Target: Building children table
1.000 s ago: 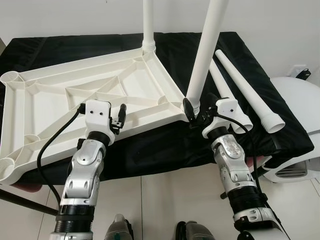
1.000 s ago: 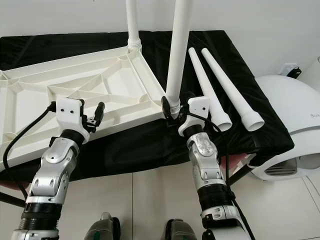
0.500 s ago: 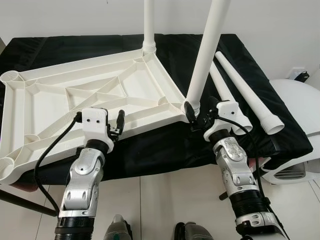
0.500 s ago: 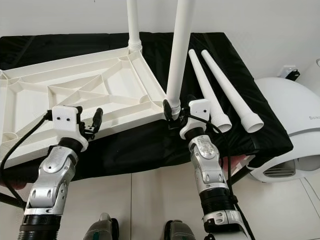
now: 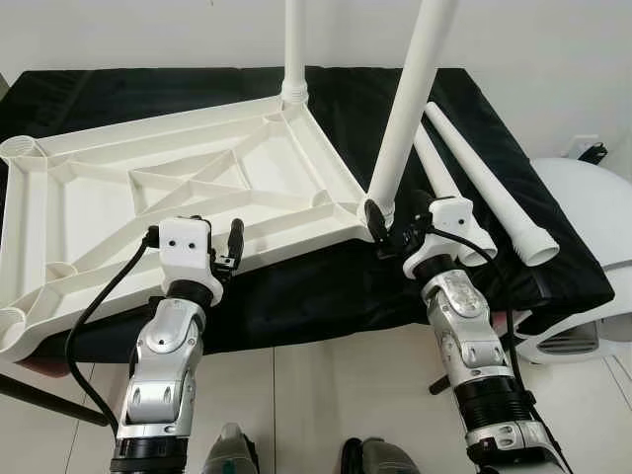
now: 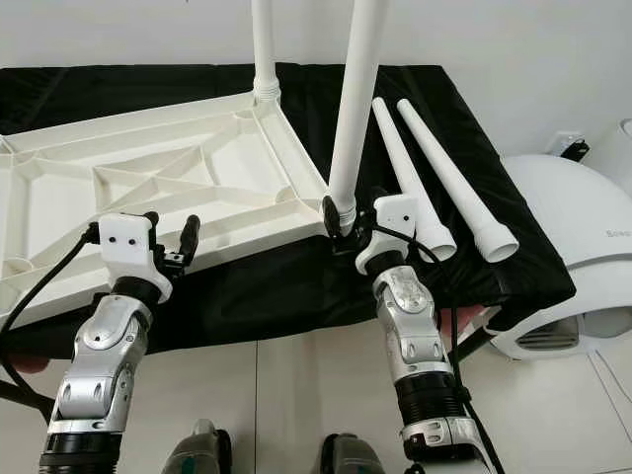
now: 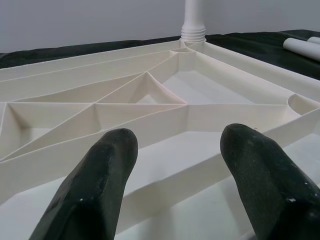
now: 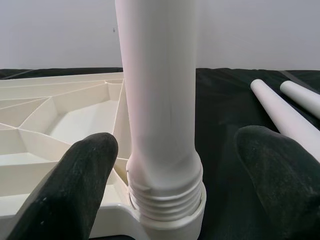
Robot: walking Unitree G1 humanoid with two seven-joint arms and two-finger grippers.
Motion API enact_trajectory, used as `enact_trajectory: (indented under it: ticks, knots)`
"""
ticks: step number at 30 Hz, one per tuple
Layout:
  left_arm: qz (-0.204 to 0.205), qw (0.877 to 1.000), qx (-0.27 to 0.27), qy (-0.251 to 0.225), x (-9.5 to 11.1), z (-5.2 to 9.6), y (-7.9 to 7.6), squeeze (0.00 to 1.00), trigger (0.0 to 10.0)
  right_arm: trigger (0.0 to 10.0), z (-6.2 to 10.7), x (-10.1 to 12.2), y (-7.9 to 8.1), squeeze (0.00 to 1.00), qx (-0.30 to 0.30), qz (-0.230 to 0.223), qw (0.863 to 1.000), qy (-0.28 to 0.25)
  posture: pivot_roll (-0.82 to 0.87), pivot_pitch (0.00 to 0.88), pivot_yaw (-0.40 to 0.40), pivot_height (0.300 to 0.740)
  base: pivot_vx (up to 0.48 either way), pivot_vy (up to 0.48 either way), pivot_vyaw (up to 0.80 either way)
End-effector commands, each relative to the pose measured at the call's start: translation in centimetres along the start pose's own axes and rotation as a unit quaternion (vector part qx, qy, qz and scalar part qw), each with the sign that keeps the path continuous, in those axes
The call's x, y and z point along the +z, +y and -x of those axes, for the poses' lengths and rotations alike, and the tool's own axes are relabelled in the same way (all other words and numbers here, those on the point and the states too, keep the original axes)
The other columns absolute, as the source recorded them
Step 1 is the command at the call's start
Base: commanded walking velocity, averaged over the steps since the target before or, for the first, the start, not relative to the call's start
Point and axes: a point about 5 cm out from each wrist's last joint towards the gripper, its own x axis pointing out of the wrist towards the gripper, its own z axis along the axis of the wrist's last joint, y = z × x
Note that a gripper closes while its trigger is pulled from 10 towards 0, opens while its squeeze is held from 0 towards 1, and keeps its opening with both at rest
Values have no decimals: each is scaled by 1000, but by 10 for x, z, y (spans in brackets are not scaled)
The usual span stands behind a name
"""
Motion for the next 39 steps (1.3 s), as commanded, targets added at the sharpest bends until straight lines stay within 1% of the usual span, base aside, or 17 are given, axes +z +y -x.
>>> enact_trajectory:
  ticks: [1, 5, 10, 17, 18, 23, 26, 28, 32, 36, 37, 38, 39]
  knots:
    - [-1, 999, 46, -4, 0, 1, 4, 0, 10000, 10000, 0, -1, 0, 0, 3, 7, 1000, 1, 38, 114, -51, 740, 0, 0, 0]
    - [-7, 999, 37, -9, 2, 0, 4, 0, 10000, 10000, -2, 0, 1, 0, 6, 7, 1000, -2, 37, 109, -49, 740, 0, 0, 0]
    - [3, 999, 35, -8, -1, 0, 3, 0, 10000, 10000, -1, -1, 1, 0, 5, 7, 1000, -1, 36, 103, -44, 740, 0, 0, 0]
    - [13, 999, 50, 2, -12, -2, 9, 0, 10000, 10000, 5, -9, -1, 0, -3, 10, 1000, -3, 29, 85, -30, 740, 0, 0, 0]
    - [16, 999, 51, 5, -16, 1, 9, 0, 10000, 10000, 10, -11, -1, 0, -4, 10, 1000, -5, 27, 83, -28, 740, 0, 0, 0]
    - [18, 999, 51, 7, -19, 3, 7, 0, 10000, 10000, 16, -13, -1, 0, -3, 11, 1000, -9, 22, 80, -23, 740, 0, 0, 0]
    - [23, 998, 55, 0, -17, 5, 4, 0, 10000, 10000, 21, -14, -1, 0, -7, 15, 1000, -14, 23, 81, -21, 740, 0, 0, 0]
    - [28, 998, 58, -15, -12, 6, 0, 0, 10000, 10000, 26, -14, -2, 0, -23, 10, 1000, -18, 24, 87, -23, 740, 0, 0, 0]
    - [33, 997, 61, -16, -13, 8, -1, 0, 10000, 10000, 31, -15, -3, 0, -40, 11, 999, -19, 29, 90, -25, 740, 0, 0, 0]
    - [38, 995, 89, -7, -20, 16, 7, 0, 10000, 10000, 44, -23, -9, 0, -71, 15, 997, -8, 33, 96, -24, 740, 0, 0, 0]
    - [38, 995, 89, -7, -20, 16, 7, 0, 10000, 10000, 44, -23, -9, 0, -71, 15, 997, -8, 33, 96, -24, 740, 0, 0, 0]
    - [39, 994, 100, -3, -22, 20, 11, 0, 10000, 10000, 48, -24, -13, 0, -85, 21, 996, -7, 30, 97, -23, 740, 0, 0, 0]
    - [38, 994, 101, -3, -22, 20, 11, 0, 10000, 10000, 49, -24, -13, 0, -88, 22, 996, -8, 30, 97, -23, 740, 0, 0, 0]
